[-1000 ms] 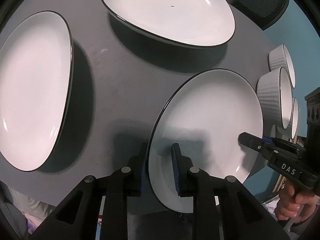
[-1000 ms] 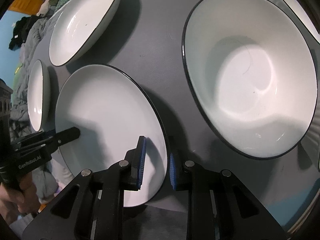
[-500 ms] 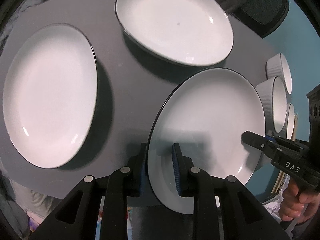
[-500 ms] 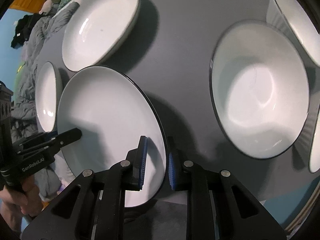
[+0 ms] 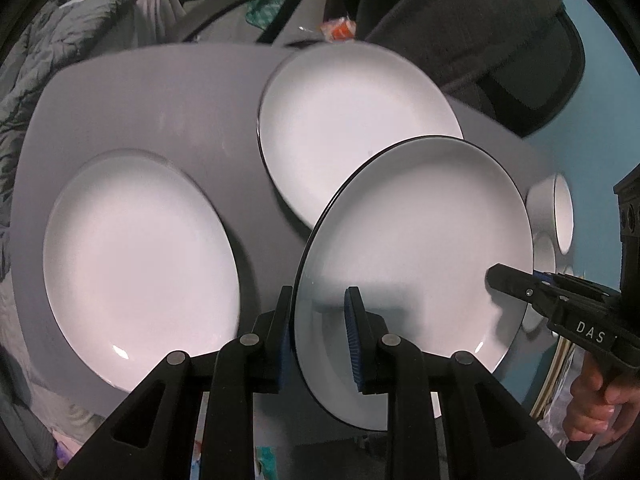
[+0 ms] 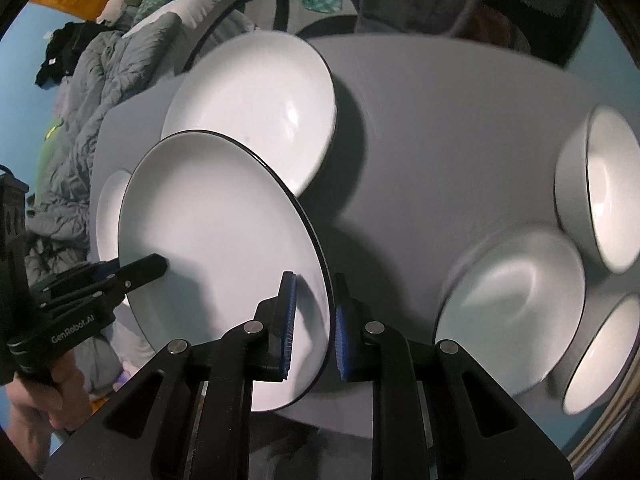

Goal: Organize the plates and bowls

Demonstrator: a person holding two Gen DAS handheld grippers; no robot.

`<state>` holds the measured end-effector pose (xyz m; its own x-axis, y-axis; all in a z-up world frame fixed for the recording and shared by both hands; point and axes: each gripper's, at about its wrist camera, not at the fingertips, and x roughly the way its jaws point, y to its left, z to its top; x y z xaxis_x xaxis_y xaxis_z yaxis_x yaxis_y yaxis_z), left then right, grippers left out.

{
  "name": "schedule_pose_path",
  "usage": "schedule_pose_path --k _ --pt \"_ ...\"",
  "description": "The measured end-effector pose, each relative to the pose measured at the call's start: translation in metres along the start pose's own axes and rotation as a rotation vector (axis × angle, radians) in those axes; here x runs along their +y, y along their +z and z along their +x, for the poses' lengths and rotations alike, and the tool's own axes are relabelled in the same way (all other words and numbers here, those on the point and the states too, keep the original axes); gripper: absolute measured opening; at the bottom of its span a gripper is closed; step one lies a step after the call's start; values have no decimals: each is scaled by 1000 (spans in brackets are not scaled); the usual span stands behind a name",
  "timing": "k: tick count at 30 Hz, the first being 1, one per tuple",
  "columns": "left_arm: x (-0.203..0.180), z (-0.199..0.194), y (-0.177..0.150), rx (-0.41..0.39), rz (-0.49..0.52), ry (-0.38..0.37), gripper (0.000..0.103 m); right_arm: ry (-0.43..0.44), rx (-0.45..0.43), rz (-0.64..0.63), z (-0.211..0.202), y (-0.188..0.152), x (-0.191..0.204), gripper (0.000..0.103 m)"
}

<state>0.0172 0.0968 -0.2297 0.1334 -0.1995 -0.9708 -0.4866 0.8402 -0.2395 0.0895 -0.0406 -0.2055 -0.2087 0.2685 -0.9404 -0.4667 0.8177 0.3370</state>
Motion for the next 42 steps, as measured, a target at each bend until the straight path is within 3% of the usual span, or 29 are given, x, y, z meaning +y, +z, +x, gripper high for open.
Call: schedule_pose_path --k 8,18,35,42 --pt "9 -5 46 -31 -3 36 25 7 10 -39 3 45 -1 18" --pt "6 16 88 -11 -15 89 26 24 52 -55 12 79 -6 18" --pt "7 36 103 34 -18 107 26 18 106 0 25 100 -21 18" --pt "7 35 107 44 -9 146 26 47 128 63 23 101 -26 26"
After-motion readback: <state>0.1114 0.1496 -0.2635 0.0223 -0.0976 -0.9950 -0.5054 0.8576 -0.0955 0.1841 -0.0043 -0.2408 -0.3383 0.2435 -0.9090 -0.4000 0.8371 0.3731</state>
